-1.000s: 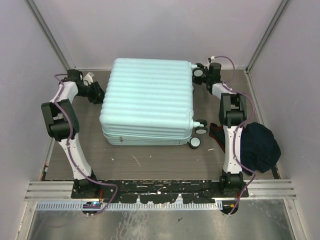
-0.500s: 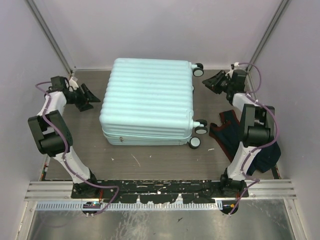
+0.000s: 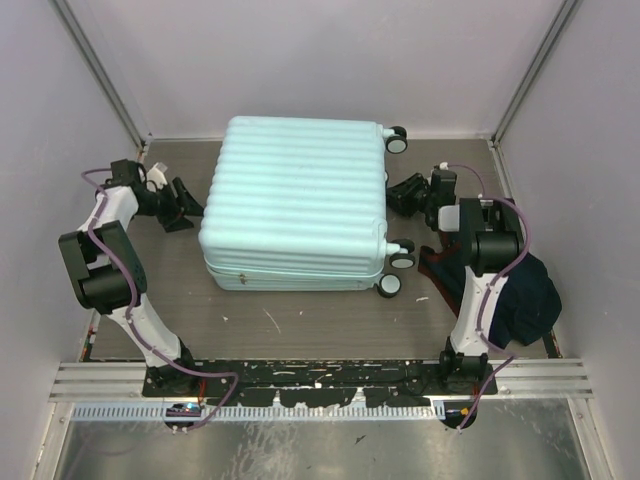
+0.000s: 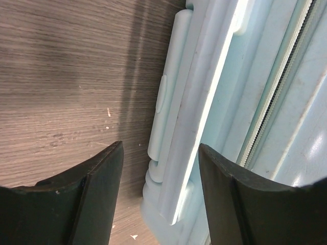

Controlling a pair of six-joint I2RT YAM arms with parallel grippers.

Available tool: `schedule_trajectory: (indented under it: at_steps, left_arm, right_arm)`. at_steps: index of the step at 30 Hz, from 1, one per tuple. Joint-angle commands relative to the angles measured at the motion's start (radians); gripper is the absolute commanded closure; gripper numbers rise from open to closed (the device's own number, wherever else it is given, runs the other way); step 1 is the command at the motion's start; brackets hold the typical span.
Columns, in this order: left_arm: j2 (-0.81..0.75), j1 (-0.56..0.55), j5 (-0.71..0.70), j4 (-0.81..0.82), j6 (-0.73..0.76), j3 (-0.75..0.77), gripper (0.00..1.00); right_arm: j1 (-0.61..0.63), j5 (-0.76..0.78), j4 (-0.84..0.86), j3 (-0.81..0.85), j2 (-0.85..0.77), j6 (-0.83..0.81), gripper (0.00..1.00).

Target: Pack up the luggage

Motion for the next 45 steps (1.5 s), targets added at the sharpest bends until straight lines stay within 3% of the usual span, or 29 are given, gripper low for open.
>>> schedule_trajectory:
  at_steps: [1,9,15,18,25,30,36,38,40,45]
  left_arm:
    - [0.007,-0.010,0.054,-0.051,0.081,0.042,0.40]
    - [0.071,-0.045,0.108,-0.162,0.210,0.074,0.44]
    - [0.121,-0.080,0.119,-0.165,0.209,0.127,0.44]
    - [0.122,-0.069,0.066,-0.141,0.175,0.161,0.43]
    - [0.017,-0.046,-0.006,-0.104,0.207,0.228,0.27]
    - [-0.085,-0.044,-0.086,-0.005,0.163,0.170,0.15]
    - [-0.204,-0.038,-0.153,0.008,0.224,0.140,0.04]
    - [-0.239,-0.030,-0.167,0.008,0.232,0.128,0.02]
    - [-0.270,-0.023,-0.176,0.008,0.232,0.112,0.02]
    - [-0.325,-0.019,-0.159,0.013,0.193,0.069,0.02]
  right_arm:
    - [0.033,0.058,0.200,0.066,0.073,0.131,0.61]
    - [0.060,0.066,0.260,0.268,0.246,0.222,0.65]
    - [0.057,0.053,0.156,0.560,0.366,0.150,0.66]
    - [0.044,0.051,0.133,0.630,0.365,0.074,0.65]
    - [-0.091,-0.021,0.026,0.521,0.164,-0.209,0.49]
    - [-0.152,-0.011,-0.115,0.477,-0.037,-0.472,0.39]
    - [-0.253,0.015,-0.178,0.360,-0.262,-0.675,0.13]
    - [-0.305,-0.001,-0.183,0.327,-0.321,-0.673,0.06]
    - [-0.377,-0.022,-0.150,0.281,-0.368,-0.570,0.01]
    - [-0.545,-0.401,-0.040,0.187,-0.429,-0.344,0.00]
